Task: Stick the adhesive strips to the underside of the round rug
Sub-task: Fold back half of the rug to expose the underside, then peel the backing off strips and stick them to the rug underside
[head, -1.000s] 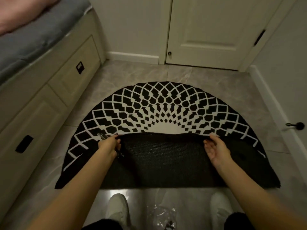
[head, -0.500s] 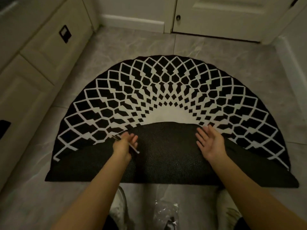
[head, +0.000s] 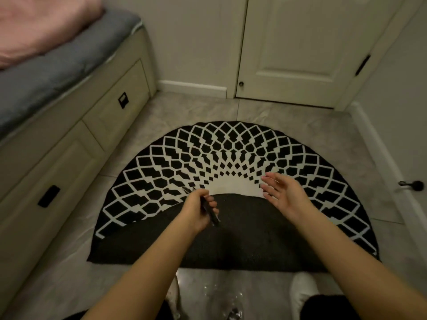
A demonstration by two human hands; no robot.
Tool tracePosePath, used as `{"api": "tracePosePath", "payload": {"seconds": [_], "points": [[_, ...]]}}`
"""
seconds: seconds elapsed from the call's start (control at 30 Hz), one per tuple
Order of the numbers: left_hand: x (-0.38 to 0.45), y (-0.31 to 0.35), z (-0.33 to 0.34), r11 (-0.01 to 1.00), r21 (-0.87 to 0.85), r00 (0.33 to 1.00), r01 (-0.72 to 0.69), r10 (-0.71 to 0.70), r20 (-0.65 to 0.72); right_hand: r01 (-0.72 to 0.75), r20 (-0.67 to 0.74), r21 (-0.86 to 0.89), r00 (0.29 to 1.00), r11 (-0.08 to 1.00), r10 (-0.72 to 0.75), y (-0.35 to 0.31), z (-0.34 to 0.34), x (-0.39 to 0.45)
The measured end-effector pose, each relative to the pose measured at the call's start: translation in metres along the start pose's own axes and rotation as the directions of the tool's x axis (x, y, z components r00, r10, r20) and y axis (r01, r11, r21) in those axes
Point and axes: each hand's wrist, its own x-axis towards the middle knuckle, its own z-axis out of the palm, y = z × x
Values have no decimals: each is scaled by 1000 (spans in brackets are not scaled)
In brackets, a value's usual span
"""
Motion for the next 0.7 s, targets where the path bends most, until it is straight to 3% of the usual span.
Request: {"api": "tracePosePath", "payload": {"seconds": [0.23,0.4,0.5,0.57,0.7], "points": [[-109,5,32,992,125,968,-10,-22,251,207,152,-278,974,938,-170,-53,9,-98],[-131,-10,43,990,138,983,-15,-11,182,276,160,-414,960,867,-229,-43,2,-134],[-133,-15,54,957,283,987,-53,7,163,326,167,-485,945,811,-280,-45,1,-135],[-132,-15,56,923,373,979,-94,18,203,422,227,-553,906,719,-357,-52,-1,-132],[-121,-8,47,781,613,975,-121,-23,221,487,293,-677,866,552,-405,-57,-4,-114]]}}
